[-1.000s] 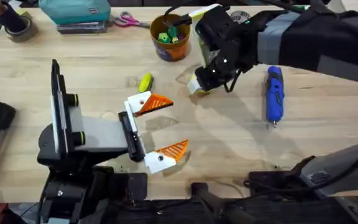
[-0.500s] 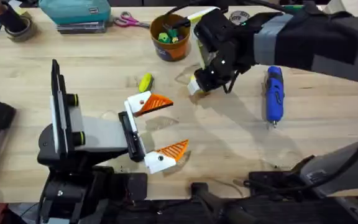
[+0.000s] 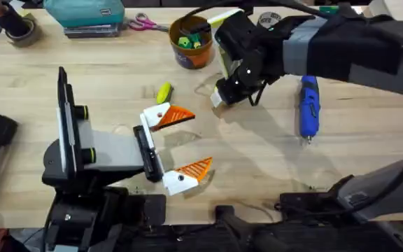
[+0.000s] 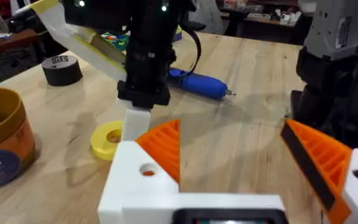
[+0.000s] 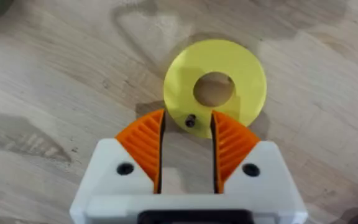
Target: Pick up the gripper from the table and insert it into the empty holder that is missing its gripper. Then pick up a screw, insert it into the mounting hole, and use the screwdriver to tighten it. Finally, clean up the table by picking up the vegetable and placing it into the bucket.
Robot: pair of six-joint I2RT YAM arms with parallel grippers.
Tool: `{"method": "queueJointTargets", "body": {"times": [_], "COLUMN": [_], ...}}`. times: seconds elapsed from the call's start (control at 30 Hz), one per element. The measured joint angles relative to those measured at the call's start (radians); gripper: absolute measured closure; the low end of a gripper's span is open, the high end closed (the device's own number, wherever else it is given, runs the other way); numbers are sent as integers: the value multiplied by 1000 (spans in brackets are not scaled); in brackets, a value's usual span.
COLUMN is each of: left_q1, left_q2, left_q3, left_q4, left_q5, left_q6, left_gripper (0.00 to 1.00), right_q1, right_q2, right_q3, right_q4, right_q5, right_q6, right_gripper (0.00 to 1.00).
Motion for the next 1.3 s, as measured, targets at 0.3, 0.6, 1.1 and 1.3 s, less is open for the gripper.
{"method": "queueJointTargets", "body": {"times": [0.3,0.6,1.1,1.3], "left_q1": [0,0,0,0], "left_q2": [0,0,0,0], "left_q3": [0,0,0,0], "left_q4": [0,0,0,0], "left_q5": [0,0,0,0], "left_q6": [0,0,0,0], "left_gripper": [15,14,15,15], "right_q1": [0,0,0,0], "right_q2": [0,0,0,0], "right_q3": [0,0,0,7], "right_q4": [7,14,14,10], "right_q5": [0,0,0,0], "right_q6": [0,0,3,3], "right_gripper": [656,736,995,995]}}
